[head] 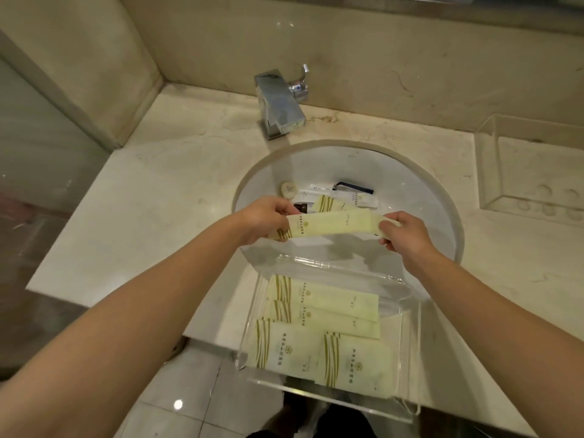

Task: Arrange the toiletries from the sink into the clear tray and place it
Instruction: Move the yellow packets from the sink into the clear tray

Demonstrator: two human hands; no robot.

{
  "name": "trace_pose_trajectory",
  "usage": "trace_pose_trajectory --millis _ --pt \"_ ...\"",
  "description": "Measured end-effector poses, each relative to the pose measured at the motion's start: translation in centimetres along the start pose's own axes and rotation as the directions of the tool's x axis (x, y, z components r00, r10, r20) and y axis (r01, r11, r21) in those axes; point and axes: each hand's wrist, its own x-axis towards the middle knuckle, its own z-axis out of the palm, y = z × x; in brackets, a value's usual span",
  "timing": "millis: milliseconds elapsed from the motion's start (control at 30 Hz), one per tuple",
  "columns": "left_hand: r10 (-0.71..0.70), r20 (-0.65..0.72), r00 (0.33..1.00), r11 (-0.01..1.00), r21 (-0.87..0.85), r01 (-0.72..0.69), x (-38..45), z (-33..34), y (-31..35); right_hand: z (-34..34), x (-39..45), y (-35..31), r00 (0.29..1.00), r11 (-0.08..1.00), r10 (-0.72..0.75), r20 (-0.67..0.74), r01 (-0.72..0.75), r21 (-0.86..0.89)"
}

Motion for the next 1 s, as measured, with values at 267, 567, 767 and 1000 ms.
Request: trace_pose_trajectory --millis 267,567,767,1000 --pt "0.053 0.061 0.997 0.988 0.142 -0.061 -4.0 0.1 0.3 -1.5 -3.4 -0.9 0.998 0.999 -0.041 0.038 0.039 0.038" --pt "0.012 0.107 0.994 0.988 0.151 -0.028 -8.1 0.3 -1.5 -3.8 -7.3 -1.1 0.963 0.990 -0.137 0.232 0.141 0.003" --pt "-0.031 0.123 0.992 0.975 0.220 0.003 -9.4 1.4 -2.9 -4.9 -9.2 -1.1 0.917 0.967 -0.100 0.386 0.181 -0.178" --pt "0.048 -0.048 0.998 0.925 0.379 -0.026 -9.4 3.4 -4.4 -4.2 -10.6 -0.3 0.908 0.945 -0.090 0.409 0.208 -0.254"
